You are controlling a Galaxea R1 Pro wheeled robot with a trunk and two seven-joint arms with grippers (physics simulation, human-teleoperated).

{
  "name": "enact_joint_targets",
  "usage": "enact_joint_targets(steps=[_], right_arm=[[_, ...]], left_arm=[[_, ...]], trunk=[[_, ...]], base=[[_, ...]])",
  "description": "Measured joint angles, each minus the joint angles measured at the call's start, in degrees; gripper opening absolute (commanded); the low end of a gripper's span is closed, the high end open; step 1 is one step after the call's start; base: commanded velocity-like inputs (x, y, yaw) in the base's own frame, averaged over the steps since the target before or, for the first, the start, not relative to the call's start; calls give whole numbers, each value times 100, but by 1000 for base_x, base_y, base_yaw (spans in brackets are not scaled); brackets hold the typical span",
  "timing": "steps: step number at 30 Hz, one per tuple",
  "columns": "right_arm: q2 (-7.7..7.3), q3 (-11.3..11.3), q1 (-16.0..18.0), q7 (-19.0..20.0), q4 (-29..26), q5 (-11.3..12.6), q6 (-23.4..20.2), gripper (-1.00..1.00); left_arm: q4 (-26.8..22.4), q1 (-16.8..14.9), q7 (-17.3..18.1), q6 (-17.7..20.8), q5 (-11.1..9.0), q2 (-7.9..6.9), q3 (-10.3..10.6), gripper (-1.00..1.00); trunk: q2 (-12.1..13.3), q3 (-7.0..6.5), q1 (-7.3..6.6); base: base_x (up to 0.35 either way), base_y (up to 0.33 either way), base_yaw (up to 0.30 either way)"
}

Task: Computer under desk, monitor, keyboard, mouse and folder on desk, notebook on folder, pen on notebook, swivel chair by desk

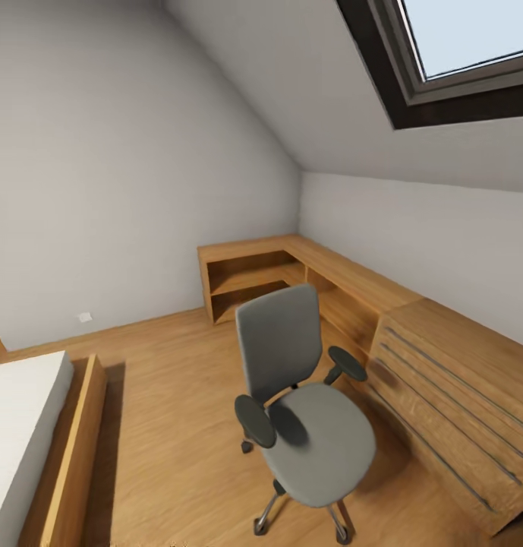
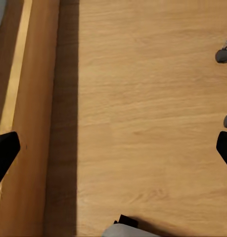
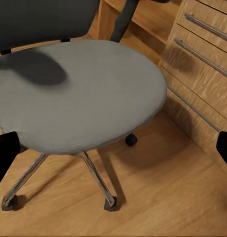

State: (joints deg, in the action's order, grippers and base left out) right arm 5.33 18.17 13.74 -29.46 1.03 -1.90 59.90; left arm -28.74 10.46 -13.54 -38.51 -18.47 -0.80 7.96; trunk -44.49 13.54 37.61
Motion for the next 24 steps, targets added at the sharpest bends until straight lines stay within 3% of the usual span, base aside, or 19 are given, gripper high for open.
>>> enact_joint_targets(steps=[7, 24], right_arm=[[5, -1, 1, -8, 0, 0, 2, 100], [-4, -8, 3, -9, 0, 1, 2, 100]], left_arm=[[20, -1, 3, 5, 1, 0, 5, 100], [201, -1, 5, 4, 18, 4, 8, 100]], trunk=[[0, 0, 0], [0, 0, 0]], base=[[8, 131, 281], [1, 9, 281]])
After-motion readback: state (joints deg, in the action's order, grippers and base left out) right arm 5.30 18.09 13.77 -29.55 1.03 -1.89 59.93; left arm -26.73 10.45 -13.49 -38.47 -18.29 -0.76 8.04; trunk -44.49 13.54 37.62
